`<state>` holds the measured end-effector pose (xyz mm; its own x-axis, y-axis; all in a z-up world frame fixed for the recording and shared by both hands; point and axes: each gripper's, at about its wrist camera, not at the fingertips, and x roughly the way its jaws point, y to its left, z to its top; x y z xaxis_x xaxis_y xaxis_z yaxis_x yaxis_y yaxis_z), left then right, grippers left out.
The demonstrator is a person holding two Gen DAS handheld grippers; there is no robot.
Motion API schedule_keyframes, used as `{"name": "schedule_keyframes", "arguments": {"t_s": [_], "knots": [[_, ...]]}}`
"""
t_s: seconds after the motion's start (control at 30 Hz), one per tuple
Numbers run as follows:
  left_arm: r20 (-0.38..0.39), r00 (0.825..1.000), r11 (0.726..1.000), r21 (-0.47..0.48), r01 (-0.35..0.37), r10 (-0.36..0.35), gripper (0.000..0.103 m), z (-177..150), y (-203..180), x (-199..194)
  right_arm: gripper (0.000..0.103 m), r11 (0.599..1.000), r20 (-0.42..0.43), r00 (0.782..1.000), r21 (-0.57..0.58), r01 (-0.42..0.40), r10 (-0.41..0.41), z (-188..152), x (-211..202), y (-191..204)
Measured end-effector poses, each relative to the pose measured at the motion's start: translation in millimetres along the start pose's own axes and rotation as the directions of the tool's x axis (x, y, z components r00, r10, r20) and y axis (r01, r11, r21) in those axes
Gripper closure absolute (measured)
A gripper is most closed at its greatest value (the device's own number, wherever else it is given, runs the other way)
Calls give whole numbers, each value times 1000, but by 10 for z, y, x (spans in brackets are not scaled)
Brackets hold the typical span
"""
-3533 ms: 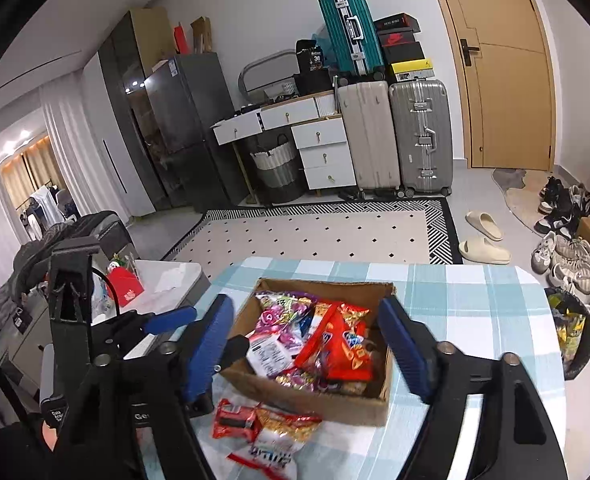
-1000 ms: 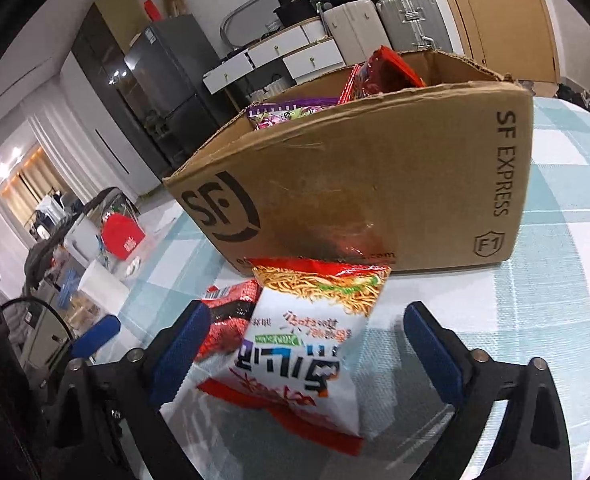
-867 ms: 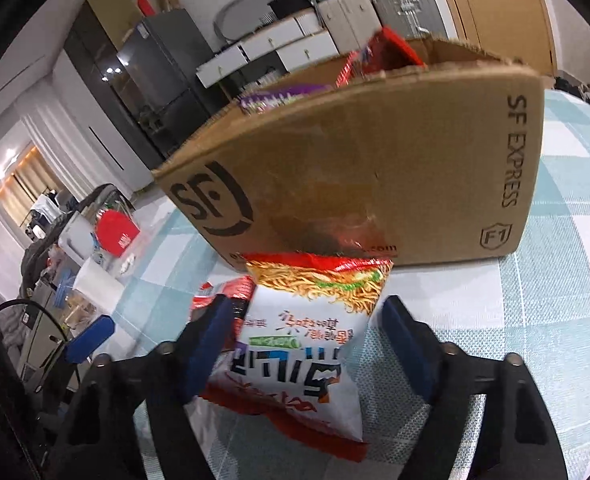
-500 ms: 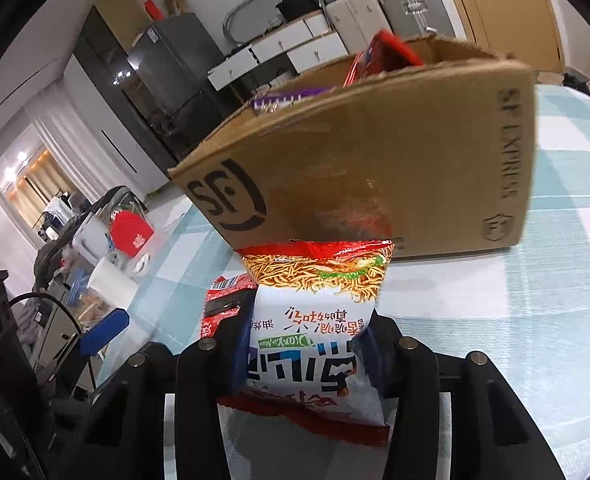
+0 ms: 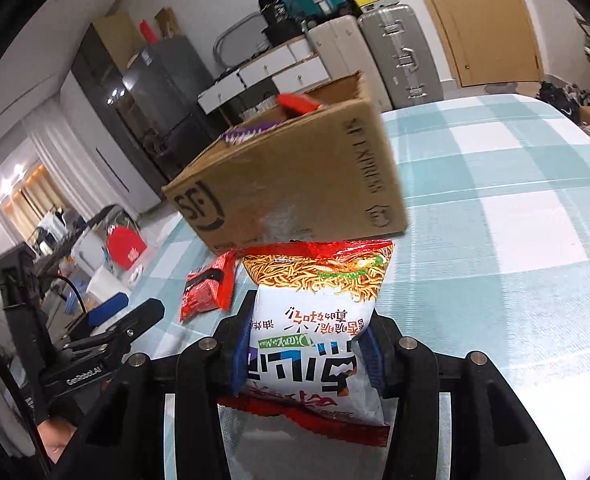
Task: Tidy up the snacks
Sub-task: 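Grasp the red chocolate bar pack with the left gripper while the right gripper holds the noodle bag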
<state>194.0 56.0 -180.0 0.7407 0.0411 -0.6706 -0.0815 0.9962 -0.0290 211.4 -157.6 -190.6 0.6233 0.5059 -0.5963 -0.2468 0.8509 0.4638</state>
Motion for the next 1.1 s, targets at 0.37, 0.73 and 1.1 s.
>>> {"name": "schedule_keyframes", "arguments": {"t_s": [0.37,0.73,1.1], "knots": [[-95,994,998,24,-59,61,0,-2,-31,211,57,999,22,999,20,-48,48,-22,-164,-115],[-171,984,999,-27,42,-46,0,62,-174,406,57,997,28,999,56,-48,47,5,-247,-215],[-266,960,994,-91,68,-90,2,351,-296,796,57,996,28,998,55,-64,62,12,-260,-199]]}}
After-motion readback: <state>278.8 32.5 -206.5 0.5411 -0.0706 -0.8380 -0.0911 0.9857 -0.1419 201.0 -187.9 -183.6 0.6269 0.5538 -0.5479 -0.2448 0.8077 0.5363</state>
